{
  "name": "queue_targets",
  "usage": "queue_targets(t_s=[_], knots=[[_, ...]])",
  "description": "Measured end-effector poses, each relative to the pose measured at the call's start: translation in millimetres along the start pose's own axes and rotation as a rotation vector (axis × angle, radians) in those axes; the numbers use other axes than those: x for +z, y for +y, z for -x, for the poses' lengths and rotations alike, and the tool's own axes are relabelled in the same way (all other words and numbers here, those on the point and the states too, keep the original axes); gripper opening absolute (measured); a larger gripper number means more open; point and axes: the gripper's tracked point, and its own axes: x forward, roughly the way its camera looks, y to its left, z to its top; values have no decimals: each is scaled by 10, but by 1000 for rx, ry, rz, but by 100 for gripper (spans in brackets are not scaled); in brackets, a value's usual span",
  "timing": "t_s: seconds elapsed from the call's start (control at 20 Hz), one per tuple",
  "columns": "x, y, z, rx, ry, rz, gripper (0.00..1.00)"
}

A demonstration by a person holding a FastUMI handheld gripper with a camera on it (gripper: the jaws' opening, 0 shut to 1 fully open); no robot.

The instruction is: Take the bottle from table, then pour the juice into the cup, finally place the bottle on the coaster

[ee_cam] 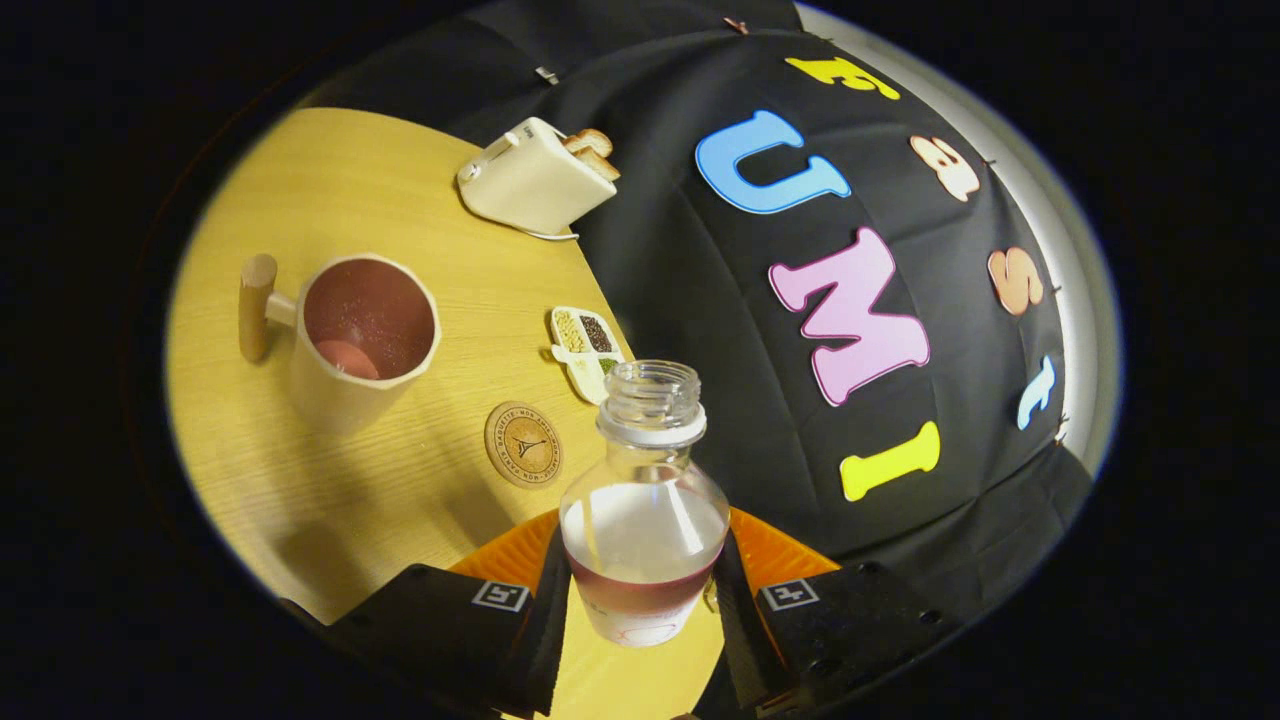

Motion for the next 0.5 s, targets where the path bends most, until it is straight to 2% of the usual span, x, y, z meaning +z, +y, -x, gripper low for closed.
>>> queue_targets(t_s=[0.5], knots=[[280, 280, -171, 20, -113, 346, 68]])
